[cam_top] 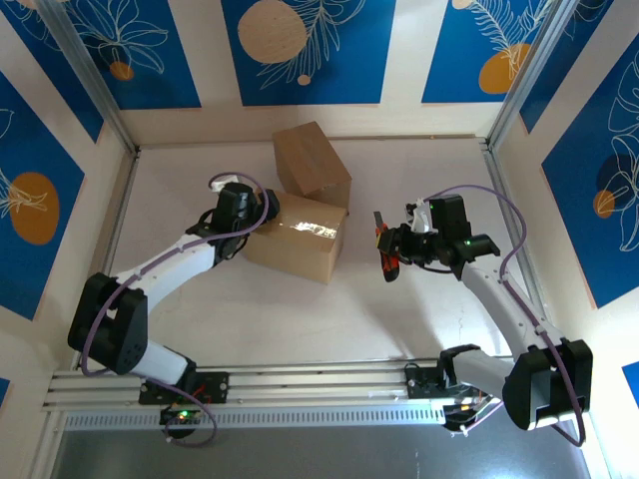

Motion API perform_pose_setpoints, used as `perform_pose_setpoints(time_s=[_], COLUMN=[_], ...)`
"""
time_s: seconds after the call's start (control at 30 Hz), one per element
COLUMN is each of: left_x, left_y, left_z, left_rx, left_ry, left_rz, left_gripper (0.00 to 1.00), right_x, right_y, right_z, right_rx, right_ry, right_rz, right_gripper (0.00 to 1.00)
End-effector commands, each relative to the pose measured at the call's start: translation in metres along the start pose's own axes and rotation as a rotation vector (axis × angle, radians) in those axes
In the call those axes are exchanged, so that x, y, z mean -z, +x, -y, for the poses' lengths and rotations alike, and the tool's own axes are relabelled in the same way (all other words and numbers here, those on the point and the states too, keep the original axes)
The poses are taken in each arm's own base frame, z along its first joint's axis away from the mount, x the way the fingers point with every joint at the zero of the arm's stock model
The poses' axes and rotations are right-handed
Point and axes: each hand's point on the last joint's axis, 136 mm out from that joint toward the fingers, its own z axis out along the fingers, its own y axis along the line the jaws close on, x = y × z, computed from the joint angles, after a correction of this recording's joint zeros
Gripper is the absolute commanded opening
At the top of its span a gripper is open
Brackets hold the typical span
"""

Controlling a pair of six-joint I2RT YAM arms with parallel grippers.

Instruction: Unpack the express box

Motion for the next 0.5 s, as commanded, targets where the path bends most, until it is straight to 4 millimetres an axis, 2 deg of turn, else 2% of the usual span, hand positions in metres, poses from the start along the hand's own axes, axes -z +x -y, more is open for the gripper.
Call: perform_pose_setpoints(time_s=[0.0,0.17,0.3,0.47], left_x=[-0.005,-0.001,0.011,0.021], left_y=[0.084,0.097,0.103,0.113], left_z=[-0.062,-0.072,-0.08,-0.097], left_rx=[-0.116,-0.13,-0.153,-0.162], left_ry=[-0.204,-0.253,-0.308,-0.372], left_rz=[-0.256,-0.324,-0.4,-0.431], left_gripper=[1.0,0.96,0.92,0.92], right_x=[0.002,0.004,0.01,0.016], right_y=[-0.002,0.0,0.001,0.0], right_z=[-0.015,-0.018,-0.022,-0.029], right_rx=[0.025,0.023,0.03,0.04], right_ry=[-0.039,-0.03,-0.016,-0.018], right_rz=[-0.008,-0.022,-0.031,-0.026], right_gripper=[0.0,0.0,0.0,0.0])
